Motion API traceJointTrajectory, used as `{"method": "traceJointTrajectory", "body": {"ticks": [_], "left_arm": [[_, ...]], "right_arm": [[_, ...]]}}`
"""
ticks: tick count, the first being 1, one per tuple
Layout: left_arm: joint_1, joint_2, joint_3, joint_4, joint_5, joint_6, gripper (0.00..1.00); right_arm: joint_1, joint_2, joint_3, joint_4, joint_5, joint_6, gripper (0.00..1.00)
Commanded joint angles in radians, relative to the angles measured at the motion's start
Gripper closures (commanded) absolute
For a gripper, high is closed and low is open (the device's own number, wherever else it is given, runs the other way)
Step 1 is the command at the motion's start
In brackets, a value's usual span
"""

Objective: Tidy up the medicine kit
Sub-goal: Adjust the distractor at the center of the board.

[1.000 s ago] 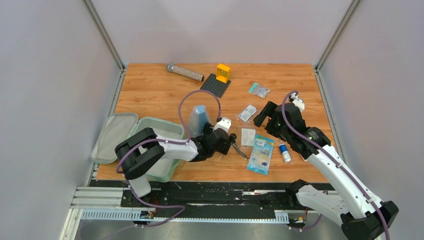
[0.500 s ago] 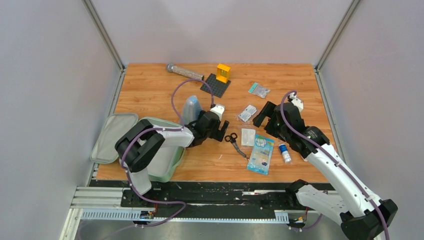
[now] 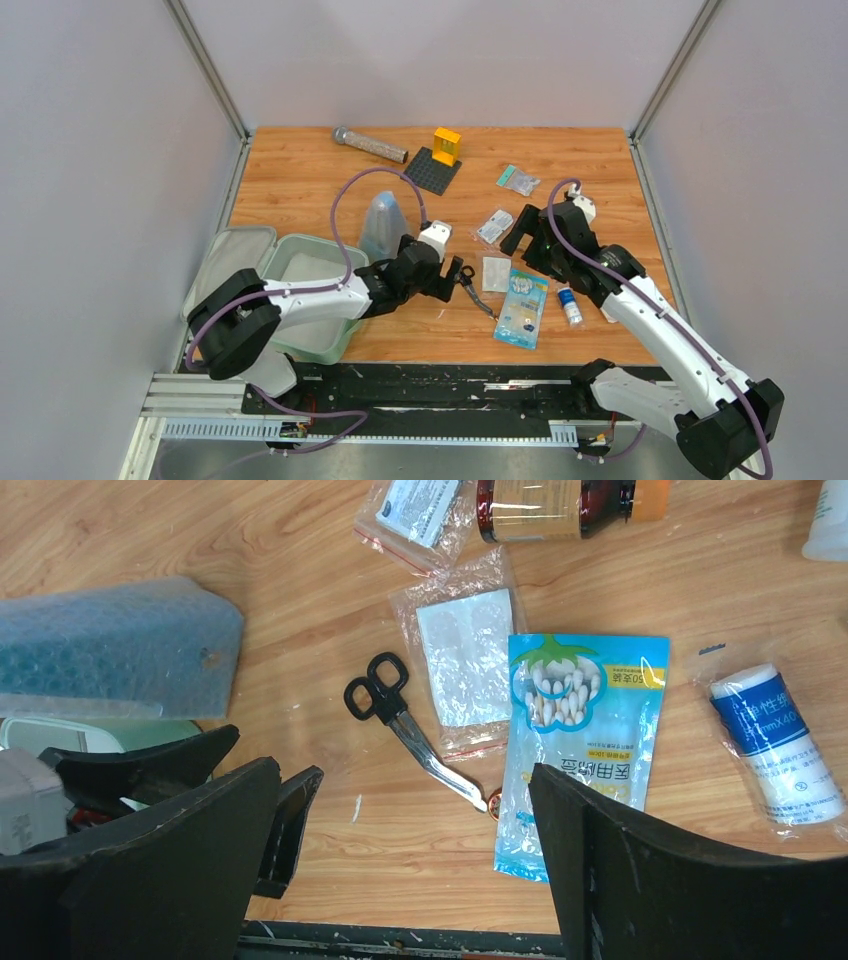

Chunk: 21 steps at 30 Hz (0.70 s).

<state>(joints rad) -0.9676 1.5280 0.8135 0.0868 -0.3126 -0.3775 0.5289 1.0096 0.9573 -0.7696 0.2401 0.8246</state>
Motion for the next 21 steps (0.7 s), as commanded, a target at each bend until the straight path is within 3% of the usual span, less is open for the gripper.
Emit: {"method": "traceJointTrajectory", "body": {"ticks": [1,9,21], "left_arm": [[0.007,-0.004,-0.052,-0.068,-0.114,-0.078,0.0],[0.017,0.113,-0.02,-0.081,-0.212,-0.012,0.02],[0.22,0.3,0.157,-0.038,-0.078,0.123,0.04]], "right_arm": [[0.0,0.008,0.041,0.007,-0.022,-0.013,0.0],[0.0,-0.004,0.053,0.011,-0.041,0.004,0.0],[0.0,-0.013,0.051,0.013,-0.029,-0.002,0.0]]}}
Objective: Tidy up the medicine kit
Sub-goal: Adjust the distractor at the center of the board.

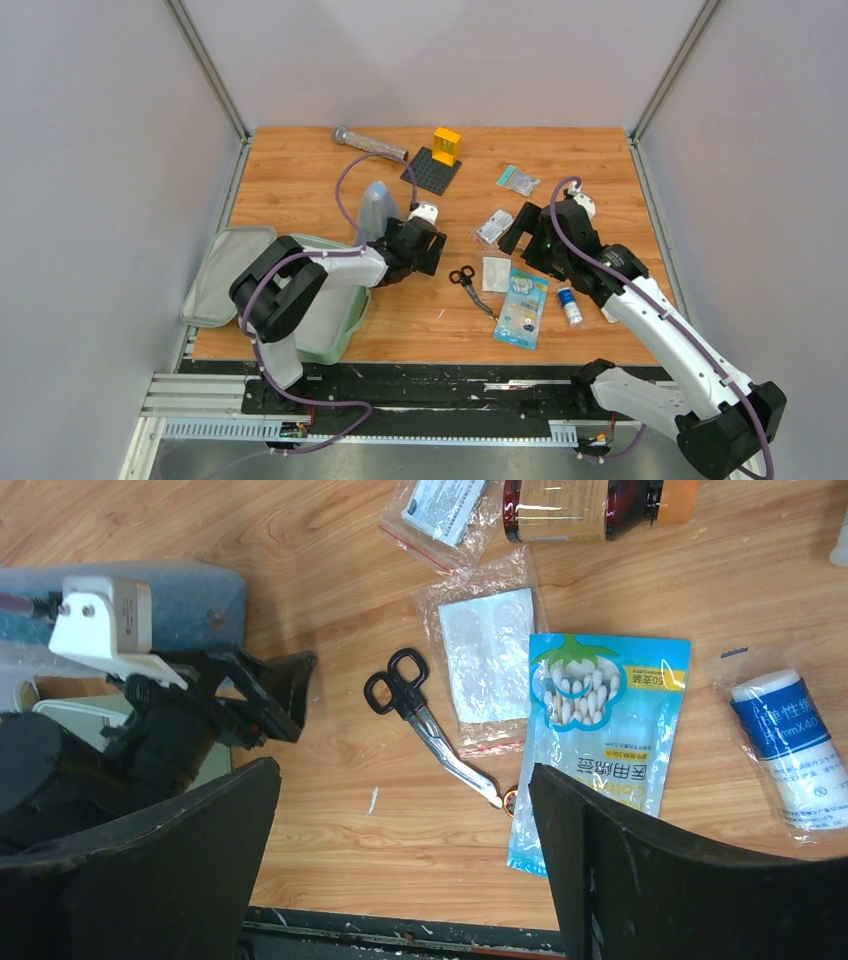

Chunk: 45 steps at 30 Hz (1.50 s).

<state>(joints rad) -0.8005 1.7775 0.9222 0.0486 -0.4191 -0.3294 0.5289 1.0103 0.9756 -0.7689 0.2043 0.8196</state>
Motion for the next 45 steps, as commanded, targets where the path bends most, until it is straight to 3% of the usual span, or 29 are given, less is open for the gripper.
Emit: {"method": "traceJointTrajectory", "body": {"ticks": [1,8,13,18,26,30,37,45], "left_arm": [[0.062,0.058,0.063,0.003,0.035,0.082,0.04],[0.202,0.147,0.161,0.028,0.173,0.135,0.04],[0.24,0.222,0.242,0.016,0.262,0.164,0.04],[0.227,0.091,0.196,0.027,0.314,0.097,0.03],[0.135,-0.184,0.012,-0.04,0.175,-0.044,0.01],[0.13,-0.248,-0.064,-0.073,0.092,-0.084,0.0],[0.142,-0.23,-0.071,-0.096,0.007,-0.038,0.0],[0.238,-0.108,0.057,-0.123,0.027,0.022,0.0]], "right_arm": [[0.0,-0.011,0.033,0.012,0.004,0.003,0.0],[0.0,0.004,0.047,0.013,0.001,-0.001,0.0],[0.002,0.007,0.057,0.01,0.0,-0.004,0.0],[0.0,-0.002,0.056,0.007,0.004,-0.002,0.0],[0.0,0.018,0.057,0.009,-0.01,0.001,0.0],[0.0,0.026,0.06,0.01,-0.021,0.003,0.0],[0.0,0.019,0.053,0.011,-0.028,0.004,0.0],[0.0,-0.005,0.034,0.011,-0.02,0.006,0.0]]}}
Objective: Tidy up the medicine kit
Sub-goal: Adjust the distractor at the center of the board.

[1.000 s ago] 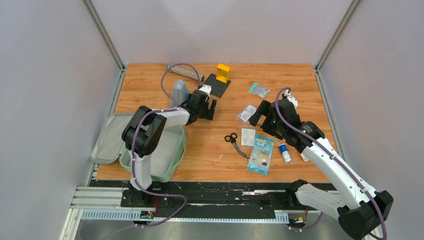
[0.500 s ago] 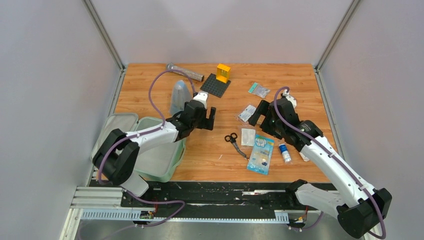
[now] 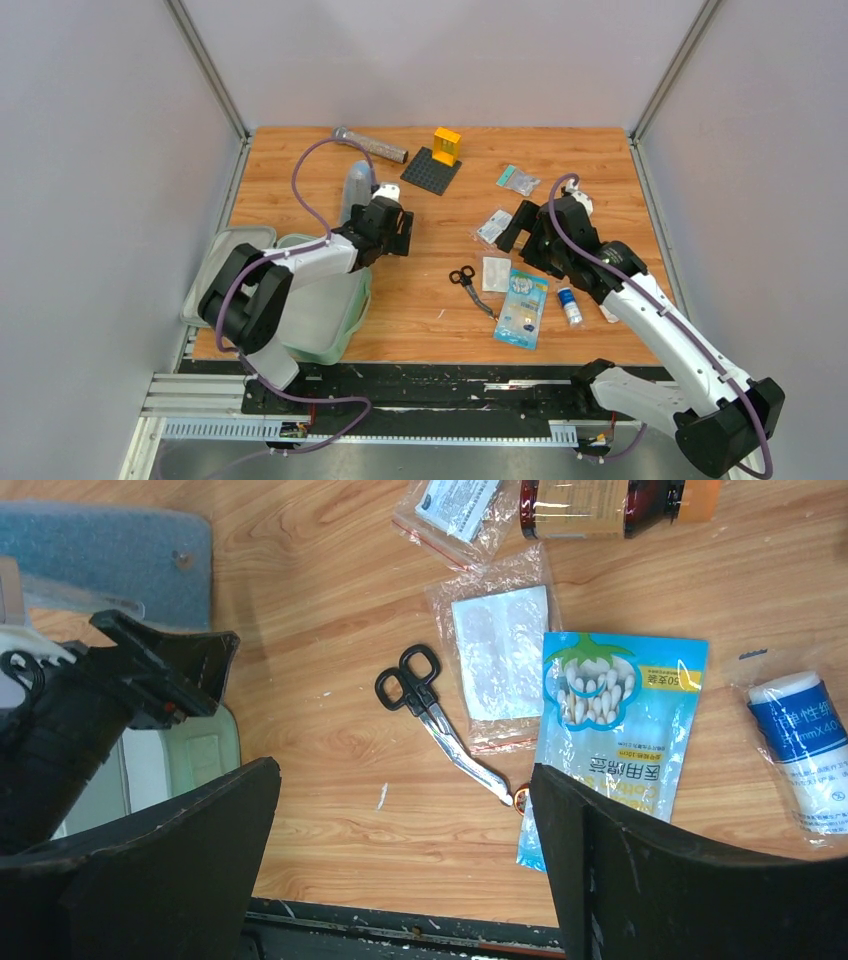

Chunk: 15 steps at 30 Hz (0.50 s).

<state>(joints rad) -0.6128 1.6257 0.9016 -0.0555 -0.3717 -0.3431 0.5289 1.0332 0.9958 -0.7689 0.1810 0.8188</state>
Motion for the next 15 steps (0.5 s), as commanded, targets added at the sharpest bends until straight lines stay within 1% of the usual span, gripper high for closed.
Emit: {"method": "traceJointTrajectory", "body": {"ticks": [1,7,15], "left_arm": [[0.064,0.052,0.085,-0.019,-0.018,0.043,0.0],[0.107,0.129,0.135,0.026,0.034,0.097,0.0],[0.169,0.287,0.248,0.066,0.1,0.107,0.0]], "right_arm": [[0.0,-0.03,0.012,0.011,0.005,0.005,0.0],[0.0,-0.017,0.015,0.011,0.012,-0.002,0.0],[-0.001,0.016,0.025,0.01,0.025,-0.038,0.0]]}}
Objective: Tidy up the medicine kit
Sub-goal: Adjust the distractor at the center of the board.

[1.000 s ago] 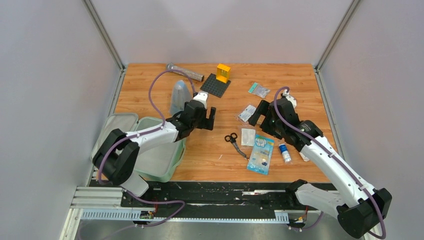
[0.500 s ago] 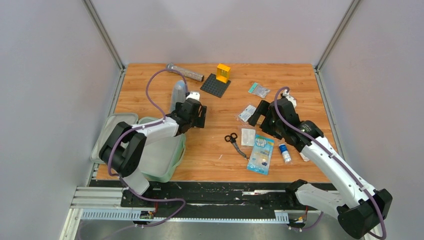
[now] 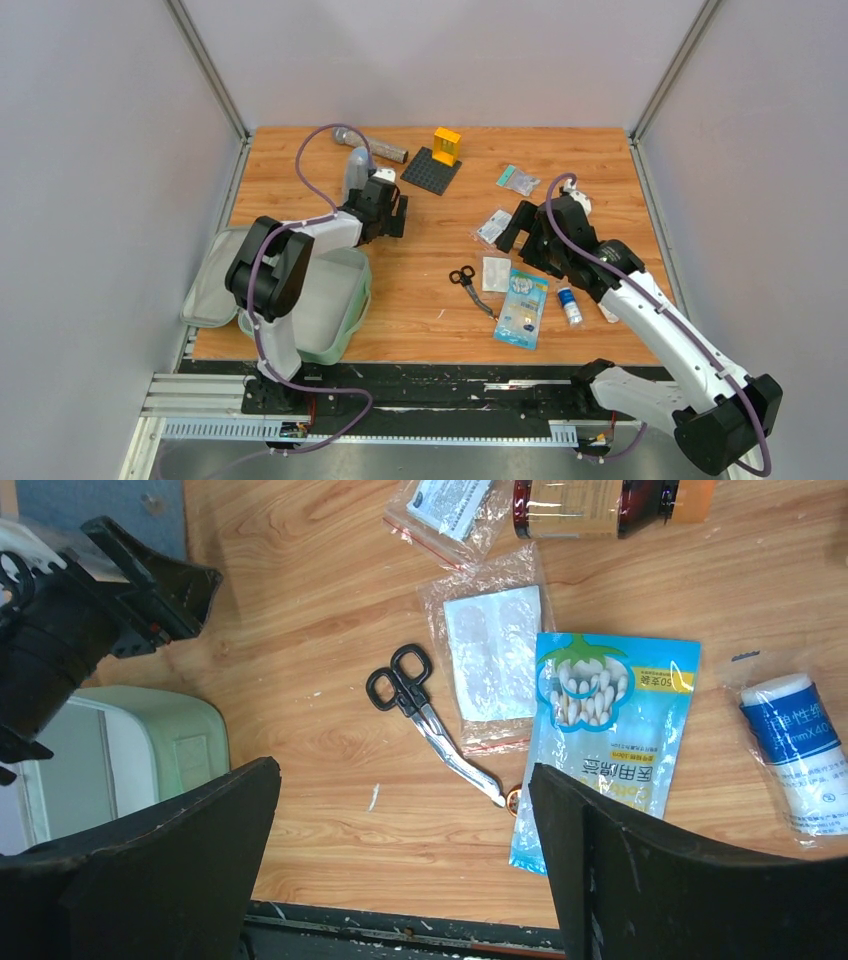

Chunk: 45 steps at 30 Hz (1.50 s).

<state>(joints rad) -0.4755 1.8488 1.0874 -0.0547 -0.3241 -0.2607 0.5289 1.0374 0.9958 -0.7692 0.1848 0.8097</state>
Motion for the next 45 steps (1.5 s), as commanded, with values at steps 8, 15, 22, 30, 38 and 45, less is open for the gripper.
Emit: {"method": "traceJointTrajectory", "body": {"ticks": [8,15,22,30,38,45], "left_arm": [[0.101,0.182,0.217,0.005,0.165,0.039,0.02],[0.125,0.234,0.287,-0.052,0.261,0.046,0.0],[0.14,0.306,0.437,-0.148,0.289,0.073,0.0],[0.163,0.355,0.495,-0.225,0.393,0.057,0.0],[0.102,0.023,0.165,-0.085,0.402,0.024,0.0],[0.052,-0.236,0.004,-0.157,0.269,-0.065,0.0]], "right_arm": [[-0.013,0.028,0.037,0.004,0.025,-0.049,0.0],[-0.018,0.052,0.046,0.004,-0.008,-0.057,0.0],[-0.02,0.037,0.036,0.002,-0.013,-0.063,0.0],[-0.022,0.025,0.035,-0.004,-0.024,-0.063,0.0],[-0.022,0.012,0.029,-0.004,-0.045,-0.049,0.0],[-0.022,-0.013,0.005,-0.003,-0.071,-0.029,0.0]]}}
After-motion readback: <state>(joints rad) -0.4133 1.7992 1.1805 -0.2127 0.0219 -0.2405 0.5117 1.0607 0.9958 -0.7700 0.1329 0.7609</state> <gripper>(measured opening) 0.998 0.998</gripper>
